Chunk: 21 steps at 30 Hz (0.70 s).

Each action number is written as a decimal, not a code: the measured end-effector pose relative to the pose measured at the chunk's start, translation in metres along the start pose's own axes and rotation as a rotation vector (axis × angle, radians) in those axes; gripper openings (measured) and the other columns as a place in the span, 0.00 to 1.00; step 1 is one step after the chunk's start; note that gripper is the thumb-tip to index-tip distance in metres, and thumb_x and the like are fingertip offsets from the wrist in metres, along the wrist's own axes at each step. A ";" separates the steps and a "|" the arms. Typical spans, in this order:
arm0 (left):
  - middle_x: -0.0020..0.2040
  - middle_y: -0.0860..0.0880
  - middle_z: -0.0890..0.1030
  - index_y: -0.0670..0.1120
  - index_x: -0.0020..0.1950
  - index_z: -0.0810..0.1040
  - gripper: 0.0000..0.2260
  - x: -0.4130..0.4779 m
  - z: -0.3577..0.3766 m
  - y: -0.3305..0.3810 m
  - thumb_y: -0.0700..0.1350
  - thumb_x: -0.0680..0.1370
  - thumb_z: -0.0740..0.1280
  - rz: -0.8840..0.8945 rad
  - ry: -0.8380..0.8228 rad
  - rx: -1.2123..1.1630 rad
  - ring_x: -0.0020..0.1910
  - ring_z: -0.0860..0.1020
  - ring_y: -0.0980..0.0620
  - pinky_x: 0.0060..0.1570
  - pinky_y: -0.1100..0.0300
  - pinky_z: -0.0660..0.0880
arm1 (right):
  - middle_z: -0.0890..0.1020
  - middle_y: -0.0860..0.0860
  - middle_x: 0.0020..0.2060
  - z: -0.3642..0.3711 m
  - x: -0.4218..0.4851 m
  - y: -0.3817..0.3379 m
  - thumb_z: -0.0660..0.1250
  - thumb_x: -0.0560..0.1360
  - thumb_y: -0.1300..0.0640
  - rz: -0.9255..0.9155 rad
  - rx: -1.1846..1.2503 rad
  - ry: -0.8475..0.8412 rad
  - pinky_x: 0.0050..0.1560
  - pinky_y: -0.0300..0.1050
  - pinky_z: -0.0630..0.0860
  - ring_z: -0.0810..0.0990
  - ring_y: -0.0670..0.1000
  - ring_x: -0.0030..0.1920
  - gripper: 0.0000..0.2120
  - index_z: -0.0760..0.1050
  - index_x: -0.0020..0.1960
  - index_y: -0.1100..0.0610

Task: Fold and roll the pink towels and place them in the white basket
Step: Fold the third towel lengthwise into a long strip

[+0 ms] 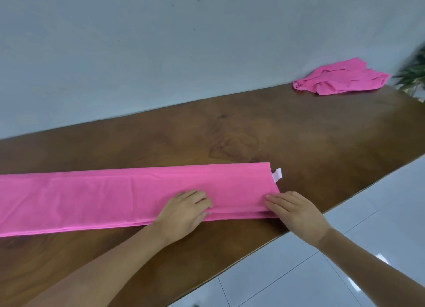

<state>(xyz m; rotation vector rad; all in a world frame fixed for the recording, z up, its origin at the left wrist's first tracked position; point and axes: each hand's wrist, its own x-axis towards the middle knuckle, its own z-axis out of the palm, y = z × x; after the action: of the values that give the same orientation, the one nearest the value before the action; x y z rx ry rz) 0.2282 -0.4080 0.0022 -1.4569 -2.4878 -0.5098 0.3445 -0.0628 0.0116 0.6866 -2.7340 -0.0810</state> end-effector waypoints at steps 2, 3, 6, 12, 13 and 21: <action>0.49 0.54 0.80 0.50 0.50 0.82 0.10 0.001 0.000 0.004 0.48 0.79 0.61 -0.015 0.044 0.005 0.46 0.78 0.54 0.42 0.57 0.80 | 0.84 0.55 0.60 0.001 -0.005 -0.002 0.75 0.71 0.64 0.014 -0.031 0.023 0.58 0.52 0.81 0.84 0.55 0.57 0.17 0.83 0.60 0.60; 0.48 0.54 0.81 0.50 0.50 0.83 0.11 0.001 0.002 0.006 0.47 0.79 0.60 -0.006 0.042 0.023 0.46 0.78 0.54 0.41 0.56 0.80 | 0.84 0.55 0.60 0.002 -0.008 -0.005 0.71 0.75 0.64 0.020 -0.054 0.022 0.60 0.53 0.80 0.84 0.55 0.58 0.15 0.83 0.61 0.60; 0.50 0.55 0.80 0.51 0.53 0.83 0.14 -0.006 0.006 0.014 0.55 0.82 0.60 -0.017 -0.017 0.030 0.49 0.76 0.55 0.48 0.58 0.79 | 0.83 0.53 0.61 -0.002 -0.012 -0.022 0.59 0.82 0.53 0.116 -0.042 -0.028 0.66 0.52 0.75 0.82 0.54 0.62 0.18 0.82 0.63 0.58; 0.65 0.55 0.77 0.53 0.68 0.78 0.20 -0.004 -0.015 0.009 0.59 0.84 0.56 -0.232 -0.090 -0.070 0.65 0.73 0.55 0.67 0.53 0.73 | 0.81 0.51 0.64 -0.016 0.021 -0.050 0.55 0.83 0.47 0.365 0.101 -0.064 0.65 0.53 0.77 0.80 0.53 0.65 0.22 0.79 0.67 0.57; 0.71 0.54 0.73 0.54 0.73 0.74 0.21 -0.003 -0.019 0.004 0.59 0.84 0.56 -0.298 -0.118 -0.062 0.70 0.69 0.54 0.73 0.53 0.67 | 0.80 0.51 0.66 -0.018 0.034 -0.057 0.55 0.83 0.47 0.416 0.149 -0.081 0.65 0.52 0.77 0.79 0.53 0.66 0.22 0.77 0.69 0.56; 0.84 0.51 0.45 0.54 0.84 0.47 0.30 -0.027 -0.034 -0.055 0.62 0.84 0.49 -0.510 -0.353 0.000 0.82 0.42 0.51 0.80 0.49 0.44 | 0.61 0.53 0.80 -0.008 0.169 -0.149 0.54 0.85 0.54 0.750 0.454 -0.295 0.79 0.52 0.57 0.58 0.55 0.79 0.25 0.57 0.81 0.56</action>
<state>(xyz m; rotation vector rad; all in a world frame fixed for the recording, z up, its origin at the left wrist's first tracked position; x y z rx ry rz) 0.1942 -0.4680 0.0138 -0.9645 -3.1565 -0.3521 0.2729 -0.2734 0.0495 -0.3217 -3.1254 0.6688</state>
